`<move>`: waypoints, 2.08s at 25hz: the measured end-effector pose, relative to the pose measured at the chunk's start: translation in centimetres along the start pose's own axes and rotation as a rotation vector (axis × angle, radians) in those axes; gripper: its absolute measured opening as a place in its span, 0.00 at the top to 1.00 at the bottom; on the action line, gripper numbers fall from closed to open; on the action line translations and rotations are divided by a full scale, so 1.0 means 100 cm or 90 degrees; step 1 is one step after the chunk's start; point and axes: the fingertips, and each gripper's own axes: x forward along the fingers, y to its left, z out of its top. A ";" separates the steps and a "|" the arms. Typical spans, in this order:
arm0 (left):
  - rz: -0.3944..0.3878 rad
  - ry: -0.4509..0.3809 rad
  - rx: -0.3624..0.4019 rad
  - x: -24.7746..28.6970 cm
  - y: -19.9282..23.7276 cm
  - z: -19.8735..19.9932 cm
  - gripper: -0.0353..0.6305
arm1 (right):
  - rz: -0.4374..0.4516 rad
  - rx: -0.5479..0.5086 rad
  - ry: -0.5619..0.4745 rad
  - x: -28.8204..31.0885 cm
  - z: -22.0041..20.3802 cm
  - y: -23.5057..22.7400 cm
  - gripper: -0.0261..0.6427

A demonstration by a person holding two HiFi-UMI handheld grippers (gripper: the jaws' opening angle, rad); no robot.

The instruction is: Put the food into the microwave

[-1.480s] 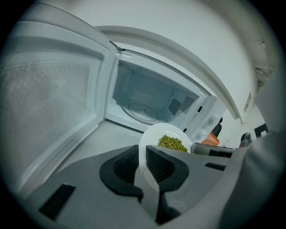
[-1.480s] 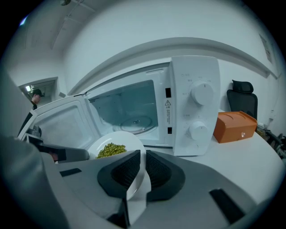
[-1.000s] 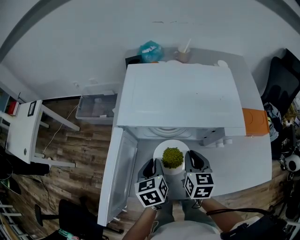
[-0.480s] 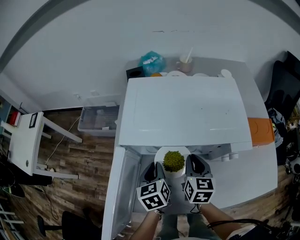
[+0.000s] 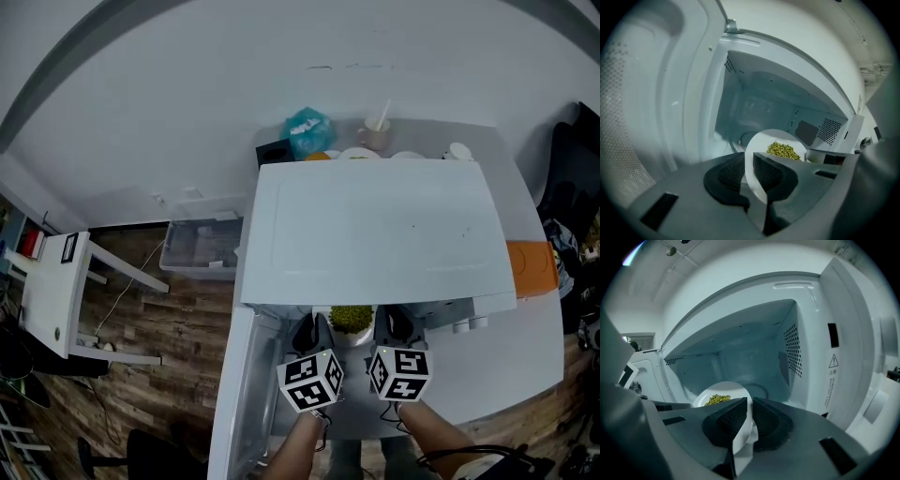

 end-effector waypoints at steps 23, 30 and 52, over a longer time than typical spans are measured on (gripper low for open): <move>0.005 -0.070 0.033 0.046 0.006 0.021 0.87 | -0.013 0.014 -0.058 0.039 0.004 -0.007 0.91; 0.020 -0.063 0.054 0.050 0.006 0.018 0.87 | -0.017 -0.015 -0.055 0.044 0.005 -0.007 0.91; 0.061 -0.073 0.037 0.040 0.018 0.015 0.87 | -0.020 -0.026 -0.041 0.036 0.005 -0.008 0.91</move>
